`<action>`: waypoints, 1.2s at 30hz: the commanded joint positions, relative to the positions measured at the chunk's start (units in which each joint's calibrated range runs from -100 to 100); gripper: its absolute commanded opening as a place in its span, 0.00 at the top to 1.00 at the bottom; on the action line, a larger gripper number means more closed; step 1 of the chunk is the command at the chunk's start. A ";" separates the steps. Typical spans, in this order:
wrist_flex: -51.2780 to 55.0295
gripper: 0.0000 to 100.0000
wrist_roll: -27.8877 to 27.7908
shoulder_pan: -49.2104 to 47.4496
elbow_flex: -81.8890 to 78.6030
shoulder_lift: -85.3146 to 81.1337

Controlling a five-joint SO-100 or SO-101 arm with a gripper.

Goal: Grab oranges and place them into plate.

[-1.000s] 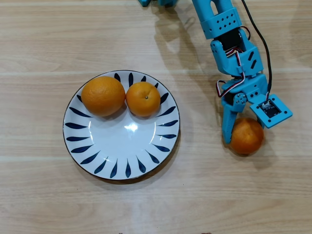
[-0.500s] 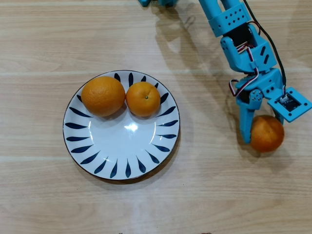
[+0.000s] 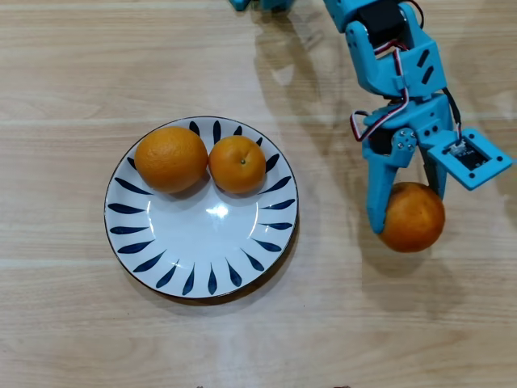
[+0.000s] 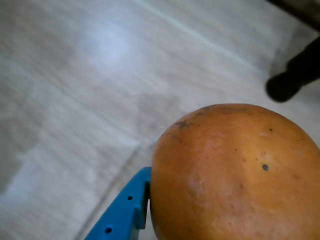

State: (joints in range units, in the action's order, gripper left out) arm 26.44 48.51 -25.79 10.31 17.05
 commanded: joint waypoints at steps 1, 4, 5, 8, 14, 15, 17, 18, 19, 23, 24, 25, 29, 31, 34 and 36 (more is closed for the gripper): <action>-0.10 0.67 -3.30 5.39 4.22 -9.87; -0.01 0.67 -6.43 9.82 3.31 -13.34; -0.01 0.67 -7.01 11.44 2.23 -14.69; -0.27 0.67 -7.43 16.68 -2.39 -18.58; -0.70 0.67 -7.53 24.74 -11.45 -22.13; -0.70 0.67 -7.79 25.47 -12.44 -22.21; -0.70 0.67 -8.73 26.52 -13.98 -22.21; -0.70 0.67 -9.05 26.84 -14.52 -22.13; -0.70 0.67 -9.31 27.16 -15.25 -22.13; -0.70 0.67 -9.57 27.32 -17.24 -22.13; -0.70 0.66 -9.57 27.24 -17.51 -22.13; -0.70 0.65 -9.57 27.08 -17.78 -22.13; -0.19 0.53 -9.52 26.60 -17.78 -22.13; -0.19 0.49 -9.52 25.87 -17.78 -22.21; -0.10 0.48 -9.57 25.07 -17.78 -22.80; 0.07 0.48 -9.62 24.42 -17.87 -23.14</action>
State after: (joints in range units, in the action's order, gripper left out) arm 26.36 38.86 -0.38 -8.10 -1.74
